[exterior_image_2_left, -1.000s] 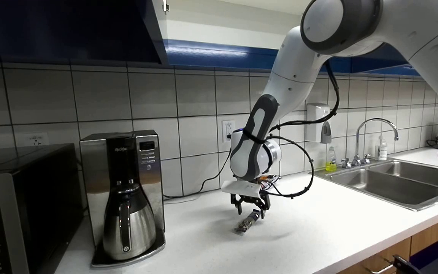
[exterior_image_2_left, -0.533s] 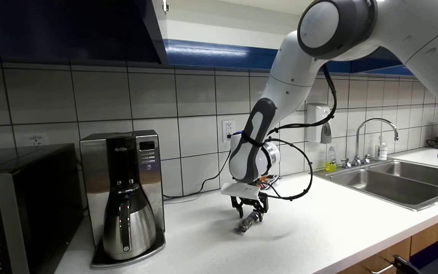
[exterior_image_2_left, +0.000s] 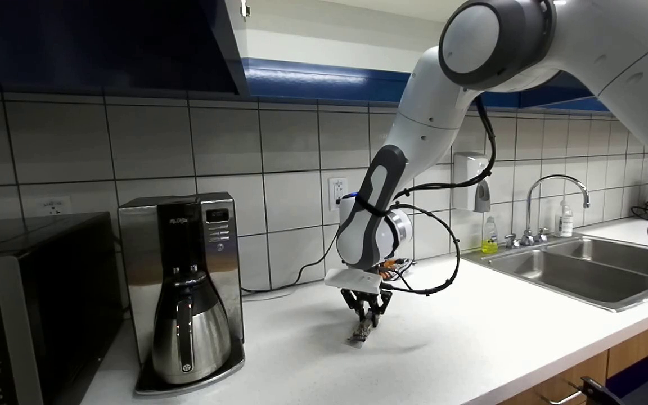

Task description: Put the snack bar in the top cabinet

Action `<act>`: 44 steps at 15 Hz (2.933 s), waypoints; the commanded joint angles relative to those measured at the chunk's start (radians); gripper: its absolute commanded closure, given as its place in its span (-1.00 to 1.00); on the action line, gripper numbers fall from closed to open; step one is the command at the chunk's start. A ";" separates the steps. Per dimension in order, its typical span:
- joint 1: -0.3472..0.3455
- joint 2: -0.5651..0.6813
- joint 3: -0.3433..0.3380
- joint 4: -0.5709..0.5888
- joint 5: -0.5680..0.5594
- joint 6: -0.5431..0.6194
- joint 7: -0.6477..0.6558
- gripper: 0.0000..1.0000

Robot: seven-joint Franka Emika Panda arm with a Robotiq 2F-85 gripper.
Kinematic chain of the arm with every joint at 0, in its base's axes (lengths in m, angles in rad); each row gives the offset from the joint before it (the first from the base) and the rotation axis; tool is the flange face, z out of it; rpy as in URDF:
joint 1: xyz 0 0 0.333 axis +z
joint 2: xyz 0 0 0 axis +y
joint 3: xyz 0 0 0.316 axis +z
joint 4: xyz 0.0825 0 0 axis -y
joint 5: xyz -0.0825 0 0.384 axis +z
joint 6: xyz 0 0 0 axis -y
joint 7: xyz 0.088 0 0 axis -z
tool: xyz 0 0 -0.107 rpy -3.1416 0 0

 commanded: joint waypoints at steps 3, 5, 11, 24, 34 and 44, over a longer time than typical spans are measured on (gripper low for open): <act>-0.004 0.009 0.006 0.020 0.011 -0.038 0.011 0.80; -0.002 -0.005 0.001 0.014 0.007 -0.048 0.011 0.80; 0.018 -0.092 -0.029 -0.026 -0.021 -0.062 0.028 0.80; -0.017 -0.344 0.030 -0.212 -0.233 -0.083 -0.163 0.80; -0.101 -0.595 0.129 -0.459 -0.285 -0.052 -0.517 0.80; -0.170 -0.834 0.213 -0.643 -0.061 -0.025 -0.933 0.80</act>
